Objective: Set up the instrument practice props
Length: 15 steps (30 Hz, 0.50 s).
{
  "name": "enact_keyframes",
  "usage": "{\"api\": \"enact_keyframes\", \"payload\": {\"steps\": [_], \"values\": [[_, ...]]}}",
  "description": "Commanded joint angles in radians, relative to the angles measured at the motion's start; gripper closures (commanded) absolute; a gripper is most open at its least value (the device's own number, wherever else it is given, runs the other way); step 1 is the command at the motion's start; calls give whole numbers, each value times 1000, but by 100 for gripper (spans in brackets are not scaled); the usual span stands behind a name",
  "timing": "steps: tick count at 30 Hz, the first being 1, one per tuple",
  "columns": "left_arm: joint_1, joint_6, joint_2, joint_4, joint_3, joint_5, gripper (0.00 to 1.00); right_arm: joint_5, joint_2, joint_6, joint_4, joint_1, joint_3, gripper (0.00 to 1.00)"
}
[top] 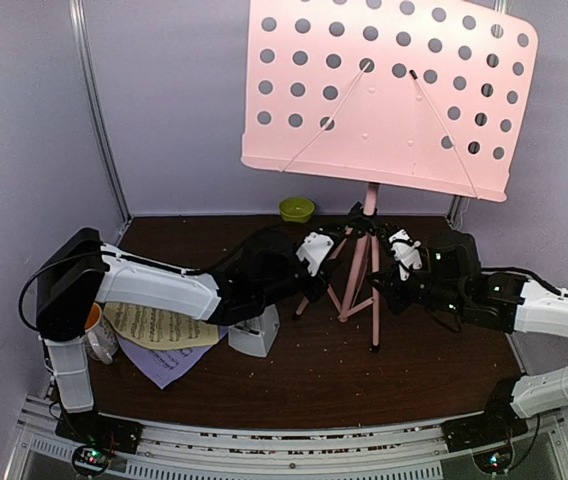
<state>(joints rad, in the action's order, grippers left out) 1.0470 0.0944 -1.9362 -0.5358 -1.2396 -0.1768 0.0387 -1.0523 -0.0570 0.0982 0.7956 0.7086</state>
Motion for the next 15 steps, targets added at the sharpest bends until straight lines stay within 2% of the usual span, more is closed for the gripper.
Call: {"api": "enact_keyframes", "payload": {"steps": [1, 6, 11, 15], "values": [[-158, 63, 21, 130, -28, -181, 100, 299, -14, 18, 36, -76, 110, 100], [-159, 67, 19, 163, -27, -176, 100, 292, -60, 48, 84, -76, 161, 100], [-159, 56, 30, 151, 27, -176, 100, 259, -4, 16, 106, -76, 80, 100], [-159, 51, -23, 220, -88, -156, 100, 256, -81, 32, 100, -78, 163, 100]]}}
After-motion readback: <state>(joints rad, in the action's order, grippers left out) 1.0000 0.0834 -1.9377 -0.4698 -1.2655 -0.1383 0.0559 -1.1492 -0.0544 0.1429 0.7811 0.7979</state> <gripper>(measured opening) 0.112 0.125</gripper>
